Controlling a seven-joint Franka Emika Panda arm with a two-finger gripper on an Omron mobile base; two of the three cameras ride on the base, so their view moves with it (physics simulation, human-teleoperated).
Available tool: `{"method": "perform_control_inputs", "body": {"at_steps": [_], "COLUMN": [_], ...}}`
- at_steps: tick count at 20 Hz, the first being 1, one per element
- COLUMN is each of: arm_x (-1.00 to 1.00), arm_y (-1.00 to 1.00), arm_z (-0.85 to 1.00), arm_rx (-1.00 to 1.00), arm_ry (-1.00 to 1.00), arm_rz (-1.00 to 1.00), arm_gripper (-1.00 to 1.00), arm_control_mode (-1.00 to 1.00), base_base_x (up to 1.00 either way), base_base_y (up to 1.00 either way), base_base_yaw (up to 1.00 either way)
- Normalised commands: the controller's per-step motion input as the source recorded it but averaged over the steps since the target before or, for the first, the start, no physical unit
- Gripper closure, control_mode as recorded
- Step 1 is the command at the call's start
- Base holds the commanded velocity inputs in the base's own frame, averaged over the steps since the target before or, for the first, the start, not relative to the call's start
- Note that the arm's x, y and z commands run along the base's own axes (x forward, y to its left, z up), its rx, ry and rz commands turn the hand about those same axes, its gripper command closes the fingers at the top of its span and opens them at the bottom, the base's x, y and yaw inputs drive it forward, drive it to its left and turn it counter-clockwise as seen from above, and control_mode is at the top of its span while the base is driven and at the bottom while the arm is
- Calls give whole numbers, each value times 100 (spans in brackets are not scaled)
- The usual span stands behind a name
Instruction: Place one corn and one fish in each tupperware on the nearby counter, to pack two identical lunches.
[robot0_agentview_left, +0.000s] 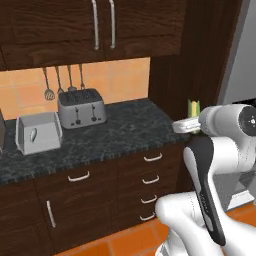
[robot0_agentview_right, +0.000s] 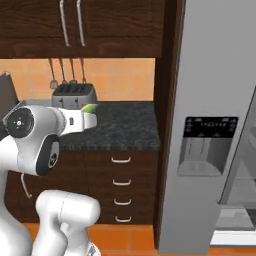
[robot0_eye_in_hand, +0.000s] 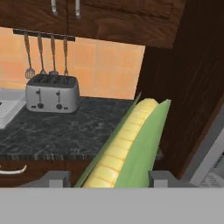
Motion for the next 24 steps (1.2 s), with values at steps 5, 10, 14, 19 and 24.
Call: {"method": "perform_control_inputs", "body": {"at_steps": [5, 10, 14, 19, 24], "arm_x": [0, 0, 0, 0, 17], "arm_y": [0, 0, 0, 0, 7], "arm_z": [0, 0, 0, 0, -33], "arm_rx": [0, 0, 0, 0, -5], "arm_ry": [0, 0, 0, 0, 7], "arm_rz": [0, 0, 0, 0, 0], "arm_gripper": [100, 100, 100, 100, 100], "arm_control_mode": [100, 100, 100, 100, -100], "base_base_x": [33, 59, 56, 37, 3], "base_base_y": [100, 100, 100, 100, 15], "base_base_yaw": [1, 1, 0, 0, 0]}}
